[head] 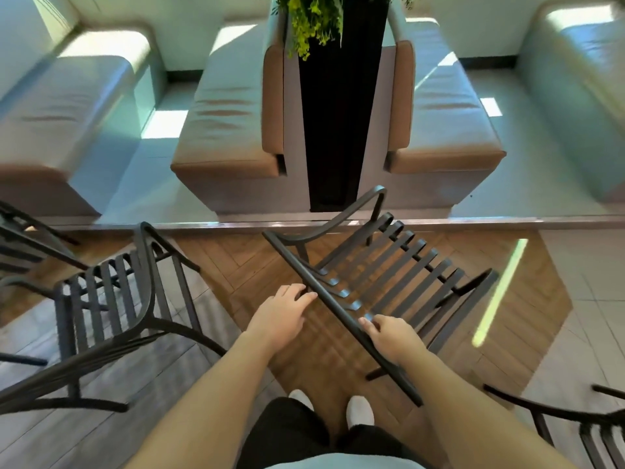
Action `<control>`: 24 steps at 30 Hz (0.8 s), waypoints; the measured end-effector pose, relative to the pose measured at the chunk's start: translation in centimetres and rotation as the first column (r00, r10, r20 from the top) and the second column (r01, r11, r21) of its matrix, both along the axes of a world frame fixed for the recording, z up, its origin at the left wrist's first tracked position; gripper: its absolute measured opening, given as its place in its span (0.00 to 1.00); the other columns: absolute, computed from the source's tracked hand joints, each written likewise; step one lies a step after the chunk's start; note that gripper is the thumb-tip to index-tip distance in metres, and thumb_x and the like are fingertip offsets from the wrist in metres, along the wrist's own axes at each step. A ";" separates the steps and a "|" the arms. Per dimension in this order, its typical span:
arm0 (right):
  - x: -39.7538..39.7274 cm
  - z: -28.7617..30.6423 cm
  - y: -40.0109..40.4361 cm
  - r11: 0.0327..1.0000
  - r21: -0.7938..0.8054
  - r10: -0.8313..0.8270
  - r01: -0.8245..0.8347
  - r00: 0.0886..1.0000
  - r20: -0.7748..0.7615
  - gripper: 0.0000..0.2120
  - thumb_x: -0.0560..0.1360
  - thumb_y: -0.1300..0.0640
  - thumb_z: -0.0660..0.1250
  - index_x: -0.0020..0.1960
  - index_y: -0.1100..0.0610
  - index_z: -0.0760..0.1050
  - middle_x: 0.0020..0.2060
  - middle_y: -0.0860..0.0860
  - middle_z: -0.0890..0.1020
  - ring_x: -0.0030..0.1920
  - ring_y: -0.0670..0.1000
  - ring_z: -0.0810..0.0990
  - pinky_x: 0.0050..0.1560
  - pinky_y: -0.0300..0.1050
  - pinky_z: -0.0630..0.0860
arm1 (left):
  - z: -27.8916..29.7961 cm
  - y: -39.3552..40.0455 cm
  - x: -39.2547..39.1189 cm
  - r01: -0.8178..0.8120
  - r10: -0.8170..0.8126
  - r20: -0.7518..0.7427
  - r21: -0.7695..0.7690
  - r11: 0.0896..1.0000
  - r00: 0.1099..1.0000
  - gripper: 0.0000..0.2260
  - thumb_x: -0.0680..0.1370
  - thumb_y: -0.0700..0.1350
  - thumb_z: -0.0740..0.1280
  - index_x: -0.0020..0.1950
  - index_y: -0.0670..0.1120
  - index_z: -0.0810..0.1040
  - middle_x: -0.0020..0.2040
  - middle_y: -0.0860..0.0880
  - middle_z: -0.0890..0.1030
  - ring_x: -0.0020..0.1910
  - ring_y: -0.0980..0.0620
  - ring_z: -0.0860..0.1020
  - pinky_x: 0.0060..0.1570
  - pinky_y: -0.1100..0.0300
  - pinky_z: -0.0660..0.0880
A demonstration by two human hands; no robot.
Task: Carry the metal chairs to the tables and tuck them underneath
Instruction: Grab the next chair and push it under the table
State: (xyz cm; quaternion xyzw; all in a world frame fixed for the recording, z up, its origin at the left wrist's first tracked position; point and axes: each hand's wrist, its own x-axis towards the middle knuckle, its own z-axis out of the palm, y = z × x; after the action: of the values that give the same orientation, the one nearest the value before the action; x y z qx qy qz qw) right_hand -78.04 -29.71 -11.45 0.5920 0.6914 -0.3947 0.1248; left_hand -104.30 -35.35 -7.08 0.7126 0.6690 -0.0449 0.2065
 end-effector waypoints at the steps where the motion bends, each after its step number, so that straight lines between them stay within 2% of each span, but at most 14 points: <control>1: 0.1 -0.1 -0.1 1.000 -0.011 -0.005 0.005 1.000 0.005 0.30 0.83 0.33 0.50 0.67 0.52 0.76 0.55 0.50 0.83 0.54 0.51 0.80 0.57 0.49 0.78 | 0.0 0.0 -0.1 0.005 -0.005 0.005 0.008 1.000 1.000 0.27 0.84 0.47 0.63 0.83 0.56 0.61 0.82 0.50 0.61 0.79 0.48 0.61 0.71 0.52 0.71; 6: -0.2 0.2 -1.4 0.994 -0.055 -0.093 0.094 0.995 0.019 0.33 0.81 0.30 0.48 0.66 0.53 0.77 0.50 0.48 0.82 0.50 0.49 0.80 0.54 0.46 0.78 | -0.1 2.4 -1.0 0.081 -0.081 0.021 0.011 0.997 0.996 0.27 0.84 0.48 0.64 0.83 0.56 0.61 0.82 0.51 0.61 0.78 0.49 0.63 0.71 0.53 0.72; 10: -1.4 0.2 -2.1 0.962 -0.066 -0.265 0.266 0.964 0.027 0.37 0.78 0.25 0.47 0.67 0.50 0.76 0.52 0.48 0.83 0.50 0.48 0.80 0.52 0.45 0.77 | -0.2 6.3 -2.7 0.214 -0.214 0.011 0.014 0.977 0.977 0.28 0.84 0.48 0.66 0.83 0.56 0.61 0.83 0.50 0.61 0.80 0.48 0.62 0.76 0.50 0.67; 14: -3.4 -0.7 -3.8 0.931 -0.052 -0.358 0.361 0.932 0.054 0.40 0.70 0.18 0.49 0.61 0.47 0.76 0.47 0.42 0.81 0.46 0.44 0.80 0.45 0.40 0.76 | -0.7 9.6 -4.5 0.342 -0.342 -0.005 -0.019 0.939 0.940 0.30 0.84 0.49 0.67 0.84 0.56 0.60 0.83 0.50 0.60 0.82 0.48 0.58 0.79 0.51 0.59; 16: -4.3 -0.8 -4.1 0.934 0.009 -0.357 0.358 0.928 0.108 0.35 0.68 0.17 0.53 0.55 0.44 0.76 0.44 0.42 0.81 0.43 0.44 0.80 0.41 0.41 0.77 | -1.2 11.2 -5.6 0.400 -0.402 -0.024 -0.062 0.914 0.915 0.30 0.83 0.49 0.68 0.84 0.55 0.59 0.82 0.50 0.61 0.81 0.47 0.58 0.79 0.51 0.58; 18: -4.8 -1.0 -4.2 0.931 0.048 -0.365 0.362 0.916 0.167 0.25 0.73 0.24 0.61 0.56 0.43 0.75 0.45 0.42 0.81 0.44 0.44 0.80 0.43 0.43 0.78 | -1.9 12.7 -6.6 0.449 -0.457 -0.058 -0.106 0.887 0.888 0.30 0.83 0.50 0.67 0.84 0.55 0.60 0.81 0.49 0.63 0.81 0.46 0.59 0.79 0.50 0.56; 20: -5.1 -1.2 -4.1 0.926 0.070 -0.376 0.370 0.899 0.226 0.17 0.78 0.37 0.66 0.63 0.43 0.76 0.49 0.41 0.82 0.46 0.45 0.81 0.48 0.45 0.81 | -2.7 14.0 -7.3 0.484 -0.497 -0.098 -0.132 0.865 0.862 0.29 0.83 0.50 0.67 0.83 0.53 0.62 0.80 0.49 0.65 0.80 0.45 0.61 0.79 0.48 0.57; 24: -5.7 -2.0 -3.8 0.915 0.102 -0.403 0.391 0.863 0.304 0.17 0.80 0.45 0.66 0.68 0.44 0.76 0.50 0.43 0.84 0.47 0.46 0.82 0.49 0.44 0.82 | -4.5 16.0 -7.7 0.515 -0.549 -0.167 -0.207 0.832 0.819 0.26 0.84 0.47 0.65 0.82 0.52 0.64 0.77 0.46 0.70 0.76 0.43 0.68 0.76 0.47 0.62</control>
State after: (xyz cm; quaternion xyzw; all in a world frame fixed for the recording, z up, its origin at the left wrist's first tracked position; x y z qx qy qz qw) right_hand -83.70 -33.51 -13.49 0.7796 0.5325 -0.2983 0.1402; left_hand -112.04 -19.37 -11.62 0.8440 0.4558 -0.2301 0.1644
